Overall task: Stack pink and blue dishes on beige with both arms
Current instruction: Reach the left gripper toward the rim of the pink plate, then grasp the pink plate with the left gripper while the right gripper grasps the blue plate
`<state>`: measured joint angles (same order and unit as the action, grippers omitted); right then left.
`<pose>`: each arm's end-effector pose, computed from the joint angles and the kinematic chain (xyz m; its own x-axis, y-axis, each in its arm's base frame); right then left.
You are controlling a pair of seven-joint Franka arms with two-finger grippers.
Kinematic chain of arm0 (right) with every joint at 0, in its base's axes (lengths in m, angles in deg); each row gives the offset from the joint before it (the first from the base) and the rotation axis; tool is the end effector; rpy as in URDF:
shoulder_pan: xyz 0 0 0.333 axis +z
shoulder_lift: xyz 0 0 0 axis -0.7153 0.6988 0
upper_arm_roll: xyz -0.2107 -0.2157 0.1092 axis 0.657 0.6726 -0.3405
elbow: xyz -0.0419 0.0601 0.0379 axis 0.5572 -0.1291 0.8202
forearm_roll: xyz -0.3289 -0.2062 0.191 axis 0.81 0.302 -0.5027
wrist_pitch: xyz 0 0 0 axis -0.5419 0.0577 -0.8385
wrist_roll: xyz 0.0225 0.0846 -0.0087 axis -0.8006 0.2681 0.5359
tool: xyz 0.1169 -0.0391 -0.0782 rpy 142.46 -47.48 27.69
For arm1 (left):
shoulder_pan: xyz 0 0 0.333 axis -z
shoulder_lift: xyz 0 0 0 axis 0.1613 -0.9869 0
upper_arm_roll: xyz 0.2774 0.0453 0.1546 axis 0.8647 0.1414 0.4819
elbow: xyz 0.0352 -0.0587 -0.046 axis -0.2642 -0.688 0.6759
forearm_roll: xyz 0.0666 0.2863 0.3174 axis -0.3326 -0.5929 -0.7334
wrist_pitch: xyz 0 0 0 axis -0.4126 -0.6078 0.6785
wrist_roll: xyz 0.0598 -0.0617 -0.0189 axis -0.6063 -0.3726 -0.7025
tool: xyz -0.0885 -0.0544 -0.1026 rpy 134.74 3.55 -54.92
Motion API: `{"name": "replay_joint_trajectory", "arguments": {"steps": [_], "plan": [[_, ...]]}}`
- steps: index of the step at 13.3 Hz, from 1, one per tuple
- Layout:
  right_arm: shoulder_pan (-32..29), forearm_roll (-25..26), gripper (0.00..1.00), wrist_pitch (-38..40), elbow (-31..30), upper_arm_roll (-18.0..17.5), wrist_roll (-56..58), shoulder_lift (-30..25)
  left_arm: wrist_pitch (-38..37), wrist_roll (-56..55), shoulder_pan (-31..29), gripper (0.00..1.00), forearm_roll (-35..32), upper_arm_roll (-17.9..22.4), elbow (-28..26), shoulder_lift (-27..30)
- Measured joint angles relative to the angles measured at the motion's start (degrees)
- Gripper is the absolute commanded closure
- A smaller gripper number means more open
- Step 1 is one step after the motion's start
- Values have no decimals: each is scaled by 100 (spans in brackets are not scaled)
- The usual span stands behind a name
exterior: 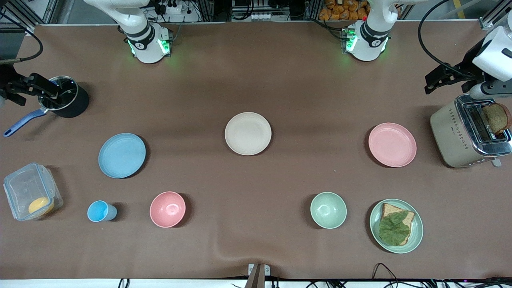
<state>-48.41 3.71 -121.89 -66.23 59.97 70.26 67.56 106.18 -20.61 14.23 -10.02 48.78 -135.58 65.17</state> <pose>0.5787 -0.0182 0.6034 0.9999 0.0132 0.0010 0.0133 -0.9999 -0.0101 0.5602 -0.0648 0.6062 0.9990 0.0250 -0.0368 0.0245 -0.9996 -0.0133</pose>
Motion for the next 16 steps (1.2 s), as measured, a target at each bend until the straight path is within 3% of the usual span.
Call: {"name": "replay_joint_trajectory", "arguments": {"steps": [6, 8, 12, 16], "plan": [[12, 0, 0, 0, 2, -1, 0, 0, 71, 0, -118, 0, -79, 39, -173, -187], [14, 0, 0, 6, 4, -2, -1, 2, 858, 1, -225, 0, -442, 52, -571, -591], [175, -27, 0, 56, -34, -12, 3, 361, 3064, 11, -720, 0, -601, 66, -1990, -1295], [213, -96, 0, 10, -18, 16, 2, 878, 3404, 16, -1032, 0, -602, 63, -2175, -1847]]}}
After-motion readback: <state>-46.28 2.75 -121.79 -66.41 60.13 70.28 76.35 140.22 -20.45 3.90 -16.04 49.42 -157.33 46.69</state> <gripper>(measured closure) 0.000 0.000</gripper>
